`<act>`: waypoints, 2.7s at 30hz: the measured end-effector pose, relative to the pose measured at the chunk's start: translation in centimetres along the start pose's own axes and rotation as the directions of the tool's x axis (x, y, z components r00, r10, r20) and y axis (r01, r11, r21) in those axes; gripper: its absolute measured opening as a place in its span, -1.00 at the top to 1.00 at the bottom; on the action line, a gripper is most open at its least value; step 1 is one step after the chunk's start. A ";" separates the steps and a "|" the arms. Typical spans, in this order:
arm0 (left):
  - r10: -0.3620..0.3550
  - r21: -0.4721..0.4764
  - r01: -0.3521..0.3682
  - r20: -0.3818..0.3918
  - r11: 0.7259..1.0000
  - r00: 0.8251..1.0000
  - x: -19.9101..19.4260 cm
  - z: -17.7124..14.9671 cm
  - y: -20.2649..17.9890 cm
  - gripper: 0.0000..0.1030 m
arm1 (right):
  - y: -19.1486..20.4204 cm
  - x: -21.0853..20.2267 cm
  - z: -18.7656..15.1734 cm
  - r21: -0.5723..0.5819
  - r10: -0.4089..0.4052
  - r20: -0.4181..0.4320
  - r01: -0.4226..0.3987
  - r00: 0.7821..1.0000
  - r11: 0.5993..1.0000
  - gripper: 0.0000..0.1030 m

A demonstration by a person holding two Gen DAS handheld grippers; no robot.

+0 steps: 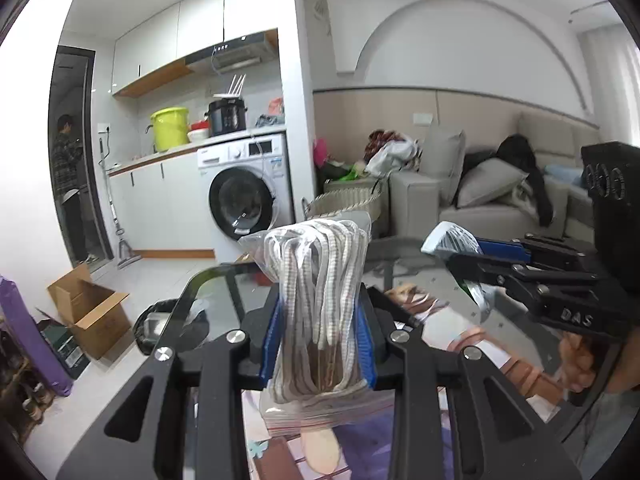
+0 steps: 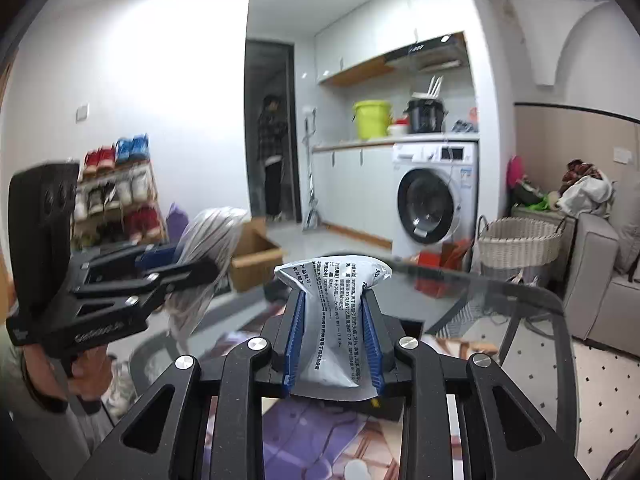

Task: Organize soft objects
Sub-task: 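Lift the rope bag with the left gripper while the right lifts the white sachet, then lower the rope bag with the left gripper while the right lowers the white sachet into the box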

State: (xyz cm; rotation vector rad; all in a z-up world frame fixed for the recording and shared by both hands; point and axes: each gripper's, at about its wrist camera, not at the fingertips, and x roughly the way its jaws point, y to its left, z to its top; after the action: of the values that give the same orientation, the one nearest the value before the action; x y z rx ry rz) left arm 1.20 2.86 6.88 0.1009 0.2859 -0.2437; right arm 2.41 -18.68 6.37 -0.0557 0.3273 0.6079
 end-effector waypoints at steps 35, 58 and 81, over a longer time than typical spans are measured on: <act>-0.031 -0.072 0.027 -0.047 0.997 0.998 3.9 2.2 -0.8 0.39 | 0.1 2.5 3.4 -0.028 -0.015 0.054 0.017 0.998 0.999 0.47; 0.049 -0.183 -0.066 -0.095 0.981 0.994 10.0 4.7 3.5 0.39 | -3.3 11.9 7.2 -0.024 -0.041 -0.015 0.041 0.999 0.999 0.46; 0.010 -0.161 -0.067 -0.335 0.985 0.942 14.7 2.6 2.9 0.37 | -5.9 16.7 3.7 0.047 -0.055 -0.285 0.071 0.957 0.996 0.46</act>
State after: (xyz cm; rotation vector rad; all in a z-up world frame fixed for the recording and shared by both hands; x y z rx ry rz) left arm 16.25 2.00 5.25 -0.0227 0.6406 -0.1610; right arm 19.71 -13.78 4.32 -0.0991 0.6193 0.5268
